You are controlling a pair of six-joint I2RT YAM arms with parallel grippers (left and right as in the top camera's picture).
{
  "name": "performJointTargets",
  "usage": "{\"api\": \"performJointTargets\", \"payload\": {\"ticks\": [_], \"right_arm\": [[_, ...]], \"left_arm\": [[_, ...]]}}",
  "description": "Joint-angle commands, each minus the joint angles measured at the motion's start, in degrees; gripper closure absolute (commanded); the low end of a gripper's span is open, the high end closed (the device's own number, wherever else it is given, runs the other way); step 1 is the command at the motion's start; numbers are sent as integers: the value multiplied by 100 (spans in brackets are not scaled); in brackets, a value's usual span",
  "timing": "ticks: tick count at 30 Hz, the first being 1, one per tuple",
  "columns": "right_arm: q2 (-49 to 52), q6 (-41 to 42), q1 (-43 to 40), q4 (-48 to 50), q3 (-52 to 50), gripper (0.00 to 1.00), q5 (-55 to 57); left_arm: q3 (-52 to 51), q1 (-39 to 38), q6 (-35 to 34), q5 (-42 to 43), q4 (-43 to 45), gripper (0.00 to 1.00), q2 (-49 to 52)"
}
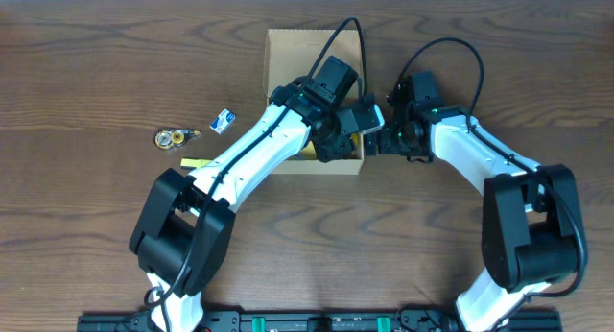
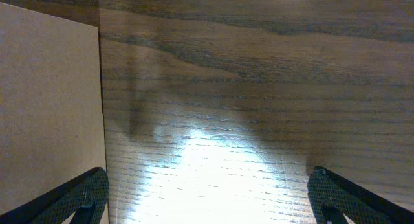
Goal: Pack container
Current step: 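Lower the tape roll into the box's right side and release it, then move the left gripper to the blue-white staples box and grasp it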
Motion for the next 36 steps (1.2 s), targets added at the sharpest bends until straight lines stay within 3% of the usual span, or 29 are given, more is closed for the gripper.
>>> {"api": "performJointTargets", "payload": {"ticks": [1,6,8,10,23,29,36], "right_arm": [[7,-74,-39,-4,-11,1,-24],[7,-74,-39,-4,-11,1,-24],[7,-74,-39,-4,-11,1,-24],[7,-74,-39,-4,-11,1,-22],[7,-74,-39,-4,-11,1,-24],[7,-74,-39,-4,-11,1,-24],[7,-74,-39,-4,-11,1,-24]], "left_arm": [[90,-11,81,-20,-17,55,83],[90,-11,79,-20,-17,40,83],[90,-11,79,-20,-17,23,83],[90,-11,76,-20,-17,16,83],[118,55,79,-24,28,20,31],[293,367,33,-66,0,24,-503],[313,1023,-566,-767,-313,24,-1364]]}}
